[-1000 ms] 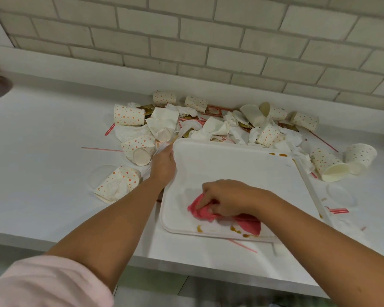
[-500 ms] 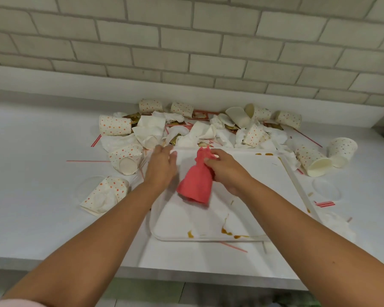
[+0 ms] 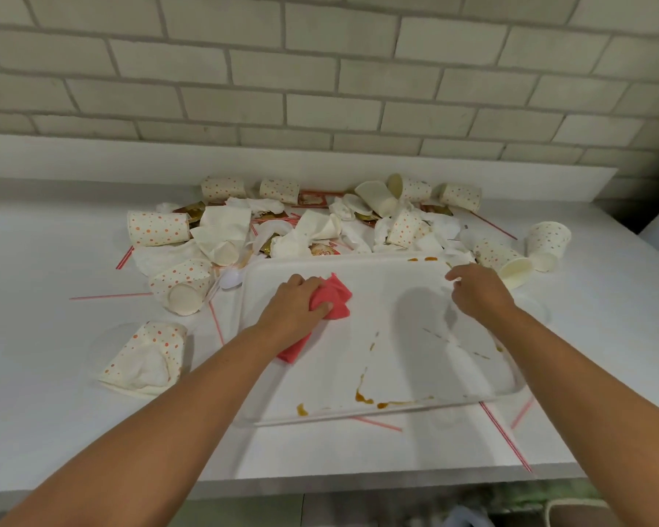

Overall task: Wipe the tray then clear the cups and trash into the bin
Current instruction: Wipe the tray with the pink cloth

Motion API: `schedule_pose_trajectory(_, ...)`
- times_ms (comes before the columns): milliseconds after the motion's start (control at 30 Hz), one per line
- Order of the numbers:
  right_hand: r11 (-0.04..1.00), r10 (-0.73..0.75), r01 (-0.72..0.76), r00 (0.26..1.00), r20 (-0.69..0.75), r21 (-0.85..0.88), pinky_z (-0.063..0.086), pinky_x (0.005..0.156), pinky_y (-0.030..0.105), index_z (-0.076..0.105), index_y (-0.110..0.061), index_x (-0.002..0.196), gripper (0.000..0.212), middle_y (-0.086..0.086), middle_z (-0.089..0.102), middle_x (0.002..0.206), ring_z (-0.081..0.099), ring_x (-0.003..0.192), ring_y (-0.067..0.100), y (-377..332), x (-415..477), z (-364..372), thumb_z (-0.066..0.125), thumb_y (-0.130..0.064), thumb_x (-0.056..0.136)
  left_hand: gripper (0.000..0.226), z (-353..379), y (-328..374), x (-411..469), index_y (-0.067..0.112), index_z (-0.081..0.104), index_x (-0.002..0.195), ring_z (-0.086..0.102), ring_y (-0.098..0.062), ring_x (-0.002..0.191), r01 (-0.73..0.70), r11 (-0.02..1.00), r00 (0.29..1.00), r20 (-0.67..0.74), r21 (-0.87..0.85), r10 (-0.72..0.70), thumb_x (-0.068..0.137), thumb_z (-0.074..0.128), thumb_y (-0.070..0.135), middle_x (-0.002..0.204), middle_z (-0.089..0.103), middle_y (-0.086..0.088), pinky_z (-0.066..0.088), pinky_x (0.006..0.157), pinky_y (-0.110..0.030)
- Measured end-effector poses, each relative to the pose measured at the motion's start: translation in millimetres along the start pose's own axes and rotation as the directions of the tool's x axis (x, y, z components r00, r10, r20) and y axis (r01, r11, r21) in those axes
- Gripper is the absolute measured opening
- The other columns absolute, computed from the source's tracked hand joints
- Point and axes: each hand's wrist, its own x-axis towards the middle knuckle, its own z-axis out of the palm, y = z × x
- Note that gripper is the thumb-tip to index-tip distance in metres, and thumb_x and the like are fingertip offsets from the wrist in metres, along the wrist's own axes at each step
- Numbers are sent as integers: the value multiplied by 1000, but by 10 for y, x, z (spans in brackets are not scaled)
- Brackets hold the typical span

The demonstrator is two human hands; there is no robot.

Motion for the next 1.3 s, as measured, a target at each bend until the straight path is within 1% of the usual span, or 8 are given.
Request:
schedule_pose_trajectory(267,976,170,-164,985,32,-144,43,95,39,47,-2,129,39,16,47,127,47,119,33,440,169,188,49,-4,90,39,77,157,106,15,48,126,48,-27,108,32,997,999,-44,75,-29,91,48,31,119,45,-9,44,93,-38)
schedule_pose_trajectory(367,982,123,-109,988,92,-151,44,83,29,52,-7,87,7,15,59,113,58,107,30,488,219,212,52,0,86,40,95,204,152,14,47,125,47,-27,109,62,994,997,-46,88,-58,90,48,31,120,43,-9,43,93,-37)
schedule_pose_trajectory(500,991,74,-63,993,96,-117,34,62,20,46,-8,74,17,12,52,90,48,82,21,550,216,182,47,3,87,41,156,311,251,11,45,130,44,-27,113,63,989,997,-62,131,-55,93,44,29,124,42,-12,41,96,-37)
schedule_pose_trajectory(633,998,32,-24,993,115,-63,38,70,21,44,-11,78,15,8,46,88,41,85,19,627,246,177,45,0,90,40,266,497,446,10,41,133,43,-27,113,59,965,998,-53,255,-47,98,36,29,128,40,-13,41,93,-36)
schedule_pose_trajectory(733,998,13,-5,994,111,-64,25,51,14,33,-15,59,35,1,41,69,42,76,19,653,268,224,47,6,83,39,361,633,601,10,38,134,40,-28,117,23,947,1000,-7,321,-22,100,32,28,132,36,-14,40,94,-38)
schedule_pose_trajectory(800,998,-3,10,994,108,-64,21,47,15,29,-17,57,39,-3,36,64,43,69,17,663,283,250,47,8,81,38,418,705,697,10,38,133,39,-29,118,-7,934,1000,18,358,0,100,30,28,132,35,-15,40,93,-39)
schedule_pose_trajectory(1200,985,-123,137,983,133,-101,18,46,15,24,-18,58,42,-5,29,63,40,77,20,782,380,316,44,7,85,41,631,1104,1087,12,45,131,39,-29,119,-63,901,994,112,429,16,99,29,31,130,35,-11,35,98,-40)
schedule_pose_trajectory(1300,984,-121,139,980,158,-108,19,46,16,24,-18,58,42,-5,29,63,40,67,17,784,395,303,48,8,82,41,700,1191,1143,13,44,132,38,-30,120,-75,903,992,122,423,25,98,29,31,131,34,-11,35,99,-40)
